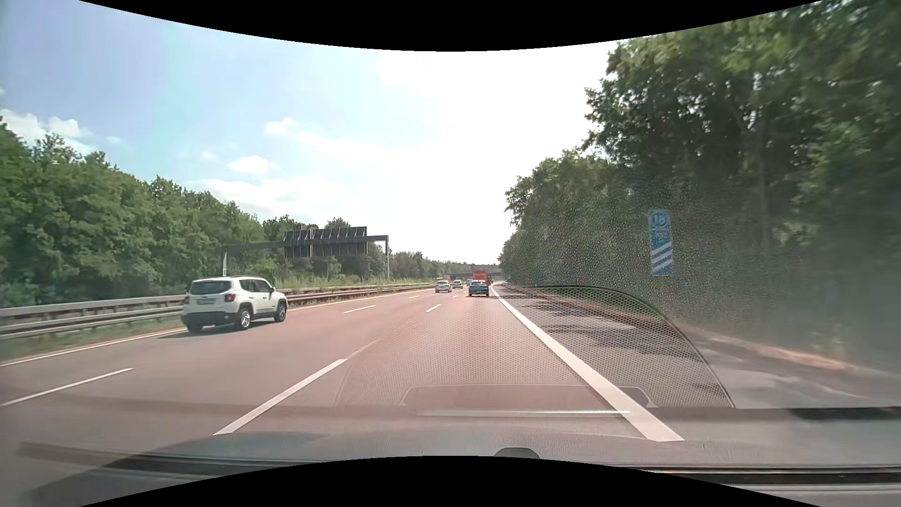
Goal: Follow the waypoints while adhering to traffic rules and regulations
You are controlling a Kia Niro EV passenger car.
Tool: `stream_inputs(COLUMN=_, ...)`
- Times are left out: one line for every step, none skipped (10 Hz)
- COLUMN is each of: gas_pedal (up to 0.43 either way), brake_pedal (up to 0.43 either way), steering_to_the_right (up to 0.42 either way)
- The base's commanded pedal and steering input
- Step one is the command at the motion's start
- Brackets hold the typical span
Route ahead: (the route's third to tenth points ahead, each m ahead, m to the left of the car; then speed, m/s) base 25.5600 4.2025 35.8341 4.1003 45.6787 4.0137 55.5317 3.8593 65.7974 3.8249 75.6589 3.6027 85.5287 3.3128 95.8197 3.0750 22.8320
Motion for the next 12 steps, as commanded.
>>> stream_inputs(gas_pedal=0.11, brake_pedal=0.0, steering_to_the_right=-0.003)
stream_inputs(gas_pedal=0.11, brake_pedal=0.0, steering_to_the_right=-0.003)
stream_inputs(gas_pedal=0.11, brake_pedal=0.0, steering_to_the_right=-0.003)
stream_inputs(gas_pedal=0.11, brake_pedal=0.0, steering_to_the_right=-0.003)
stream_inputs(gas_pedal=0.118, brake_pedal=0.0, steering_to_the_right=-0.003)
stream_inputs(gas_pedal=0.118, brake_pedal=0.0, steering_to_the_right=-0.003)
stream_inputs(gas_pedal=0.118, brake_pedal=0.0, steering_to_the_right=-0.002)
stream_inputs(gas_pedal=0.118, brake_pedal=0.0, steering_to_the_right=-0.002)
stream_inputs(gas_pedal=0.118, brake_pedal=0.0, steering_to_the_right=-0.002)
stream_inputs(gas_pedal=0.118, brake_pedal=0.0, steering_to_the_right=-0.002)
stream_inputs(gas_pedal=0.118, brake_pedal=0.0, steering_to_the_right=-0.001)
stream_inputs(gas_pedal=0.118, brake_pedal=0.0, steering_to_the_right=-0.001)
